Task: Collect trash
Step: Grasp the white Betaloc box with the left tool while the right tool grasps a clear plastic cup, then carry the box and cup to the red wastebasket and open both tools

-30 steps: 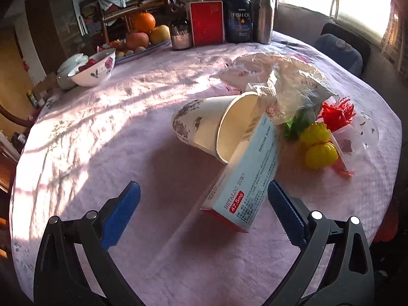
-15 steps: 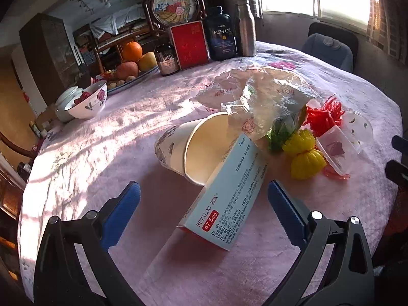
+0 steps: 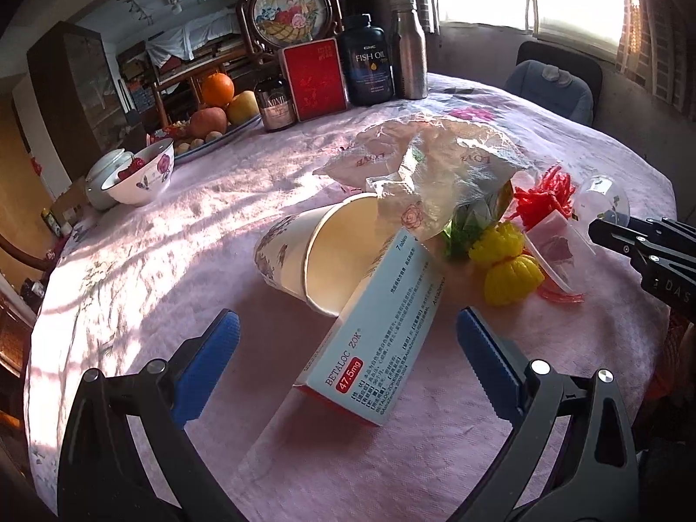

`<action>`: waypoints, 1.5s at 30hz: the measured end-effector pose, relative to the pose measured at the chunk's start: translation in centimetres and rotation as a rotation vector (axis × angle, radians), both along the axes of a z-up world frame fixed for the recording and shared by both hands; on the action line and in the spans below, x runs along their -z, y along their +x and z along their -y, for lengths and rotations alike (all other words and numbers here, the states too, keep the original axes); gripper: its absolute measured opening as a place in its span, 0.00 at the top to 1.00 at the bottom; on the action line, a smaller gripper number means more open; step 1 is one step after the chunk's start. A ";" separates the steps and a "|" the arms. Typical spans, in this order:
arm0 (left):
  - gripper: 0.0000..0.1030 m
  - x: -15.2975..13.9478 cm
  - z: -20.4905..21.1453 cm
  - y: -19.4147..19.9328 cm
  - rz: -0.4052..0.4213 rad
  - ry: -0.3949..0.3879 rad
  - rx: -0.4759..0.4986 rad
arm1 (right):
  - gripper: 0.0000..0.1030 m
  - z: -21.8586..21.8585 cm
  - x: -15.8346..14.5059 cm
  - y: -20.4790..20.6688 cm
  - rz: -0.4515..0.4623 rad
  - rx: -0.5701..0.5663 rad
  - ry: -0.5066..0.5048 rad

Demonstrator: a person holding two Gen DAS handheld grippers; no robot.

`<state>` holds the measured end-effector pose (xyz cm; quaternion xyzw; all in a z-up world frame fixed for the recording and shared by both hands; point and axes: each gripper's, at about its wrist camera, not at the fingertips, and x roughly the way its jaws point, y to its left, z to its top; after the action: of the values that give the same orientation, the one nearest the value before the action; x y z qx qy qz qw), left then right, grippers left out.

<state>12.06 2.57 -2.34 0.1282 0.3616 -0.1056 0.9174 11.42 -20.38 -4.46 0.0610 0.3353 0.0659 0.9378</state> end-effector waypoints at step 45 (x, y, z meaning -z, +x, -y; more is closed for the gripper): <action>0.51 1.4 1.9 0.5 -0.125 -0.003 0.128 | 0.70 -1.6 0.6 0.2 -0.003 -0.006 -0.064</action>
<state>12.58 0.71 -3.75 0.1427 0.4092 -0.1724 0.8846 11.64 -18.79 -5.04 0.0300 0.3388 0.0578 0.9386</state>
